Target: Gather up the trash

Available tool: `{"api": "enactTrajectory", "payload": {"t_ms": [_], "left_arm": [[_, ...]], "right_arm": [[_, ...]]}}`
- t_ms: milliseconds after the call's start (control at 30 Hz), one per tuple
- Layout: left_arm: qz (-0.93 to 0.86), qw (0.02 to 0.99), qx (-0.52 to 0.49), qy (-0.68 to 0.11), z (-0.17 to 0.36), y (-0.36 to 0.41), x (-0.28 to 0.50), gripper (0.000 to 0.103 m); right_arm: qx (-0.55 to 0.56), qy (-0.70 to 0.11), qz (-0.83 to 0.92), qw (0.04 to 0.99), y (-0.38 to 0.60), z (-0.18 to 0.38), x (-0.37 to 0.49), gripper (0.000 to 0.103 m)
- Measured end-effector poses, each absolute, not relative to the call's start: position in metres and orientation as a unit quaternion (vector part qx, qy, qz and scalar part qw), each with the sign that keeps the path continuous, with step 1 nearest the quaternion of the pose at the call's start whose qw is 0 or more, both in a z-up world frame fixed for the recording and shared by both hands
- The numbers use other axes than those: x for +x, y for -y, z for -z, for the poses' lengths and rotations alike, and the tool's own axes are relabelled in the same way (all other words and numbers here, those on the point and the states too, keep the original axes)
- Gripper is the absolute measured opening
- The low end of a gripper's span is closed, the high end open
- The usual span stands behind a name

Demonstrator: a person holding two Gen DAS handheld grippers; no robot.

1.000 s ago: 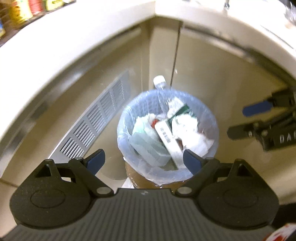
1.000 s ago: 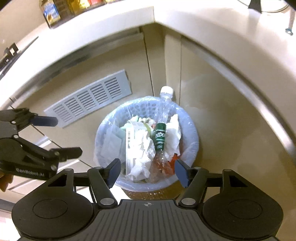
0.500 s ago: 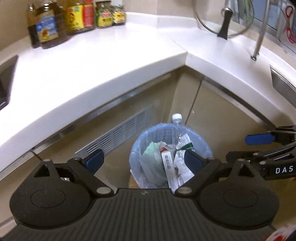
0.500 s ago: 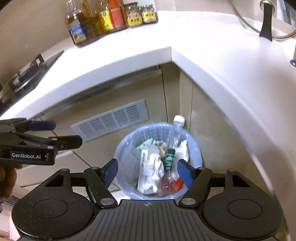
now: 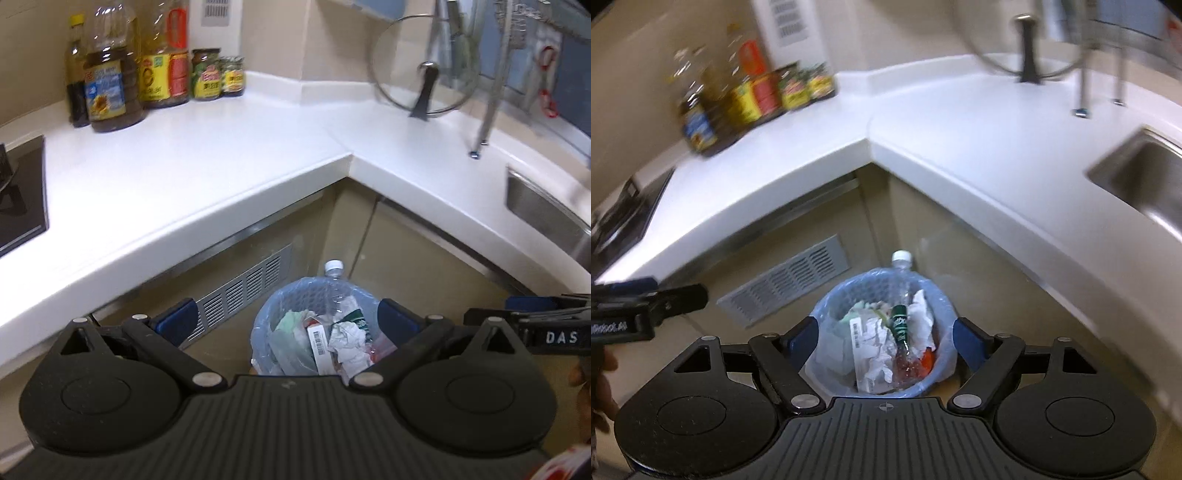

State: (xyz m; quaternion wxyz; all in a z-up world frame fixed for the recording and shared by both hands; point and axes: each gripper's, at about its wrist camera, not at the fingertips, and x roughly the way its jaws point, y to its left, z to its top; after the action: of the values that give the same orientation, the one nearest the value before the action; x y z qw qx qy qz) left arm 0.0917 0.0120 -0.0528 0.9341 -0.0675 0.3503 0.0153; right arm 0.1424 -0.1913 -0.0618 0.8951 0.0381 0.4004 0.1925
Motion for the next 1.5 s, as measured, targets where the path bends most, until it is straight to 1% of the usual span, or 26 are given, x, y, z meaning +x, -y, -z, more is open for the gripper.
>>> {"api": "enactTrajectory", "payload": {"t_ms": [100, 200, 467, 733, 967, 1500], "left_arm": [[0.013, 0.935, -0.058, -0.348, 0.046, -0.024, 0.077, 0.102], [0.029, 0.935, -0.045, -0.351, 0.04, -0.037, 0.062, 0.102], [0.043, 0.935, -0.057, -0.347, 0.025, -0.058, 0.03, 0.102], [0.04, 0.942, -0.064, -0.326, 0.004, -0.053, 0.025, 0.102], [0.034, 0.941, -0.076, -0.329, 0.003, -0.042, 0.023, 0.102], [0.018, 0.942, -0.064, -0.329, 0.0, -0.03, 0.019, 0.102]], "right_arm": [[0.059, -0.387, -0.153, 0.907, 0.182, 0.054, 0.117, 0.082], [0.063, -0.39, -0.119, 0.911, 0.167, 0.049, 0.094, 0.082], [0.046, -0.377, -0.093, 0.92, 0.138, 0.032, 0.047, 0.082], [0.026, -0.353, -0.118, 0.928, 0.124, 0.014, 0.043, 0.082], [0.014, -0.347, -0.125, 0.93, 0.132, 0.01, 0.041, 0.082], [0.015, -0.338, -0.13, 0.932, 0.144, 0.004, 0.035, 0.082]]}}
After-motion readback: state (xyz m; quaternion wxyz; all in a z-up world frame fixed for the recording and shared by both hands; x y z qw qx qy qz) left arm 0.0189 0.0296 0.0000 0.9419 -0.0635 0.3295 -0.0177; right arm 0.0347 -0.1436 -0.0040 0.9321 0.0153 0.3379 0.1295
